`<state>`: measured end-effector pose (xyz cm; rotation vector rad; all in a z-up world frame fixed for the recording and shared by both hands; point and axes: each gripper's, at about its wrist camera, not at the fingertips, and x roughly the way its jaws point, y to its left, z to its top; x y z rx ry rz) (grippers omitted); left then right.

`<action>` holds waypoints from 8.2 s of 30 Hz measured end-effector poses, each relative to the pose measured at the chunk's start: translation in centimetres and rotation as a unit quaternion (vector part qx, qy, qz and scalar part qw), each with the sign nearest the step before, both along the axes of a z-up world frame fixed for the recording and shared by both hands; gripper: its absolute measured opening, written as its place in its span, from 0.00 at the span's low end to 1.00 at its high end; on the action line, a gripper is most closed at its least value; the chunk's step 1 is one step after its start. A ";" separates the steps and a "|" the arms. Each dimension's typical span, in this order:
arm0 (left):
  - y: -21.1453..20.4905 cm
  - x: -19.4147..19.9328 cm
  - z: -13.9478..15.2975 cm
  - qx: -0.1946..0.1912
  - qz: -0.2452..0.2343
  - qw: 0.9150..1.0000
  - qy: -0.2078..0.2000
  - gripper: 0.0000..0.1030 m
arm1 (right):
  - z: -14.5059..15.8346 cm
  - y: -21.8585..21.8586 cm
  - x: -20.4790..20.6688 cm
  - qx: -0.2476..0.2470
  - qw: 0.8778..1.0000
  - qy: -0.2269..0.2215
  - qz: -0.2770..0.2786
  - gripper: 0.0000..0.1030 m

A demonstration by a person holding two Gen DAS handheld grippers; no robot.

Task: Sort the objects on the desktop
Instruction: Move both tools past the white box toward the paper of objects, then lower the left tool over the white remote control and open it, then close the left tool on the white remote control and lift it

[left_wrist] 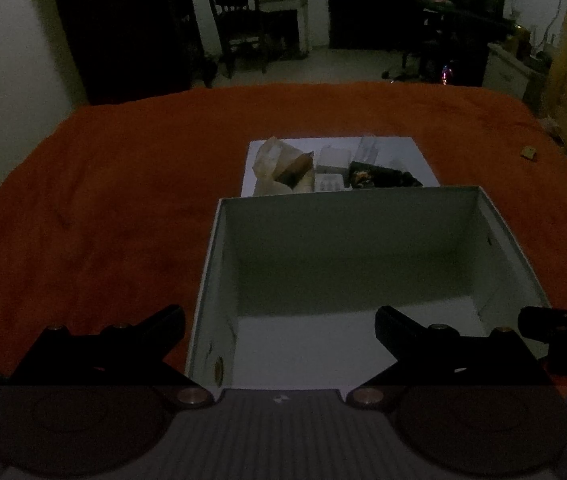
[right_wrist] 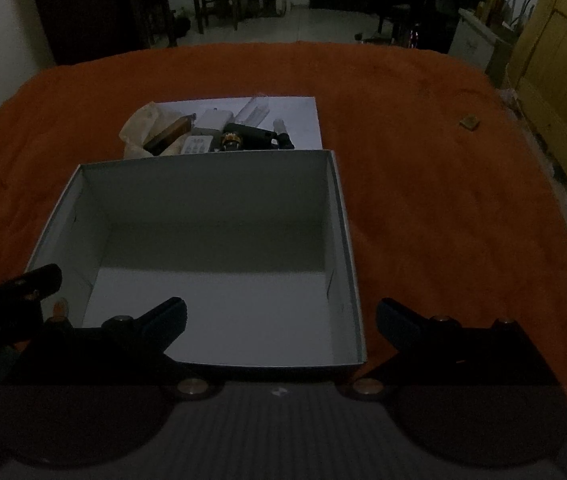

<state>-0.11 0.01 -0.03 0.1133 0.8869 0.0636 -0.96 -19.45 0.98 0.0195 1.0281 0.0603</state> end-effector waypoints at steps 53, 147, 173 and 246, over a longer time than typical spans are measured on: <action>-2.2 15.1 14.9 0.014 -0.117 0.993 -0.031 0.99 | 16.9 -2.3 16.0 0.018 1.000 0.015 0.015 1.00; -0.4 32.1 -14.8 -0.069 -0.140 0.956 0.248 0.41 | -15.8 -0.6 40.1 -0.045 0.978 0.160 0.127 0.22; -0.8 32.3 -14.4 -0.037 -0.150 0.959 0.236 0.40 | -16.0 -0.2 39.3 -0.065 0.979 0.145 0.131 0.22; 2.7 33.5 -10.0 -0.098 -0.154 0.956 0.231 0.40 | -11.5 -2.3 37.8 -0.006 0.983 0.140 0.118 0.22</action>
